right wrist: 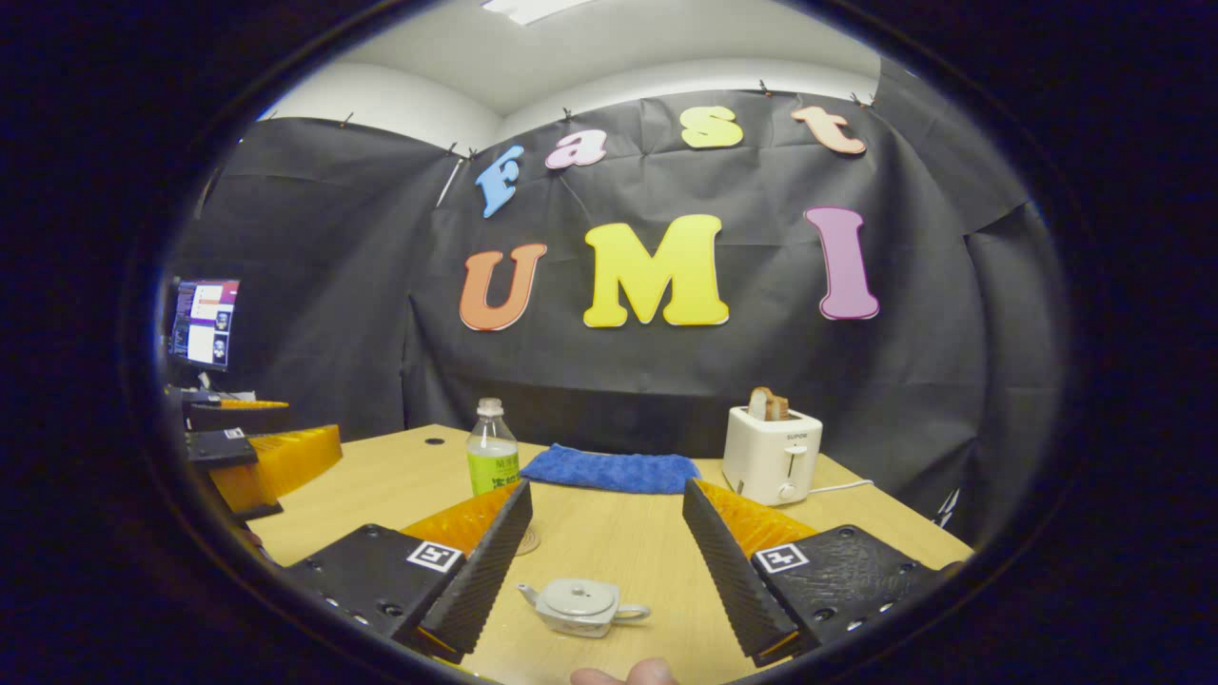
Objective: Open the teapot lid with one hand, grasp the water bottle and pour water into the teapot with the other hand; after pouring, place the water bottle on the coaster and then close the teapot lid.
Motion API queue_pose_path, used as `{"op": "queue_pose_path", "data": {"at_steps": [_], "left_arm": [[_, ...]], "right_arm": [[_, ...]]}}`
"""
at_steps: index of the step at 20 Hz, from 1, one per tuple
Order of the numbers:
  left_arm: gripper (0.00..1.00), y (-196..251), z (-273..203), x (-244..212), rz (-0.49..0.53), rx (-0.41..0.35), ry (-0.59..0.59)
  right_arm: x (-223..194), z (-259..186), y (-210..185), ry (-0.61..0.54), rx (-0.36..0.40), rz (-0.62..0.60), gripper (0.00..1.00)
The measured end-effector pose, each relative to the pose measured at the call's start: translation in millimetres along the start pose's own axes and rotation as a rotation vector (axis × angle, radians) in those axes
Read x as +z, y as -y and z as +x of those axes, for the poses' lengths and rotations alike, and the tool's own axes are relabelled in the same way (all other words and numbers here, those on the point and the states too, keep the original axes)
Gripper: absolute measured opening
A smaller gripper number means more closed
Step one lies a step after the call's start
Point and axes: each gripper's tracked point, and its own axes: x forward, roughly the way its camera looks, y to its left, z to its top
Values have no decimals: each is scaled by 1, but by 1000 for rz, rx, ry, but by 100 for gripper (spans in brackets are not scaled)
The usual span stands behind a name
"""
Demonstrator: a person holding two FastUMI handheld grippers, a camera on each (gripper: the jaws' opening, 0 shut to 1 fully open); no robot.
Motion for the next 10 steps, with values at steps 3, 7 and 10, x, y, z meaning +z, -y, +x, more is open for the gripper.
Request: {"op": "queue_pose_path", "data": {"at_steps": [3, 7, 10], "left_arm": [[100, 13, -15, 9, 22, -32, 7], [99, 11, -34, 22, 0, -27, 19], [99, -1, -45, 25, 16, 2, 21]], "right_arm": [[18, -28, 8, 44, -31, 8, 97], [29, -54, 10, 73, -74, 8, 95], [40, -66, 10, 89, -89, -13, 95]]}}
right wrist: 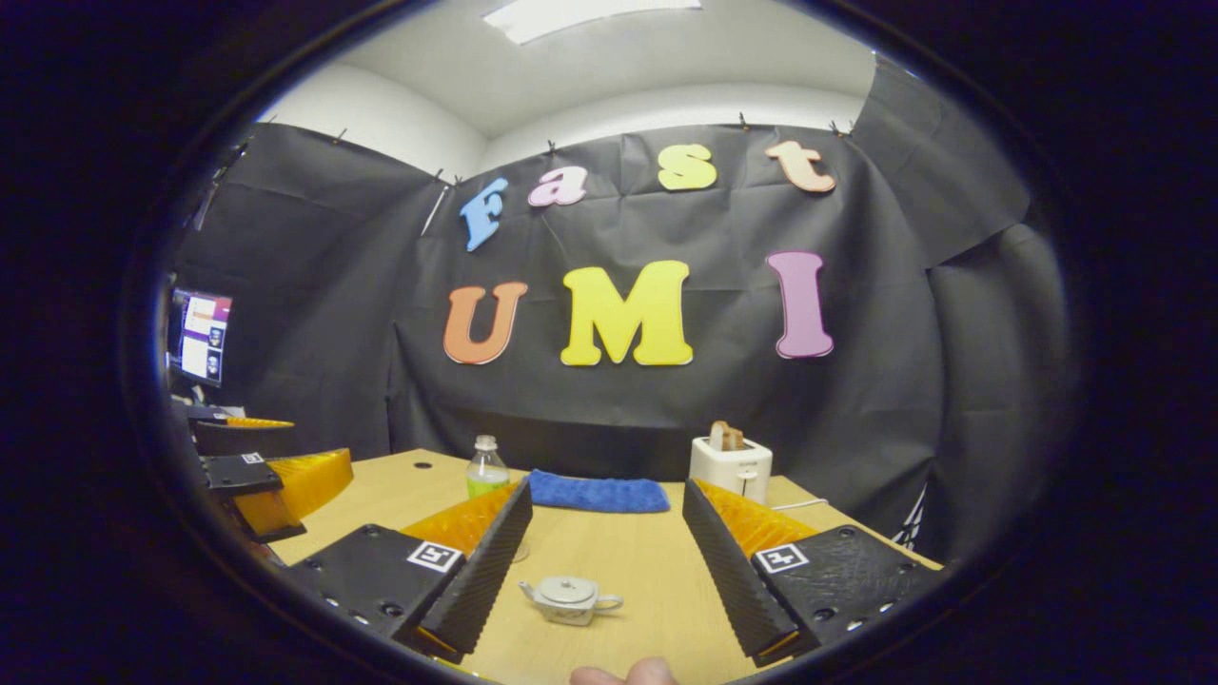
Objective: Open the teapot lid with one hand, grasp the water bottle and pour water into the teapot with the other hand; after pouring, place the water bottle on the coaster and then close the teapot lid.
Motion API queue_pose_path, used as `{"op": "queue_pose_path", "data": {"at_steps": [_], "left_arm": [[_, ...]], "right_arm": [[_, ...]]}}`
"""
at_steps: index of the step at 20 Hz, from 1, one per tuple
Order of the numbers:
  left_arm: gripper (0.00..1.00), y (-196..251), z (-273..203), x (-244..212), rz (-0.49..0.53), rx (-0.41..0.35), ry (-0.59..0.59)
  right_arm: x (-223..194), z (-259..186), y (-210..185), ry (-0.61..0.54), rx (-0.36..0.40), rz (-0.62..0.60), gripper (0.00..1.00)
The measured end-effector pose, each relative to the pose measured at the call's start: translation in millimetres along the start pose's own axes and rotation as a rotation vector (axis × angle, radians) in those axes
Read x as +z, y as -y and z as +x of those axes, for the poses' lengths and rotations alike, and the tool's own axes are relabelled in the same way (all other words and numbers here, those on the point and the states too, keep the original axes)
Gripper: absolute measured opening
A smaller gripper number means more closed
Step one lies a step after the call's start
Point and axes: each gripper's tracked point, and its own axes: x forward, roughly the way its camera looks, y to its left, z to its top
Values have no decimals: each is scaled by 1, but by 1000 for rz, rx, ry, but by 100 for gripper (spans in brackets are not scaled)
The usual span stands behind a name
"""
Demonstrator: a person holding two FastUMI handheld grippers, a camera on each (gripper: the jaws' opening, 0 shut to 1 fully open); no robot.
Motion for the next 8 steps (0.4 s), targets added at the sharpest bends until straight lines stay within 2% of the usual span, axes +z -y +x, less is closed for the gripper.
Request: {"op": "queue_pose_path", "data": {"at_steps": [5, 8], "left_arm": [[99, -4, -9, 9, -5, 13, 9], [99, -2, -15, 16, -16, 6, 20]], "right_arm": [[24, -21, -3, 47, -6, -42, 95], [20, -28, -2, 45, -8, -45, 95]]}}
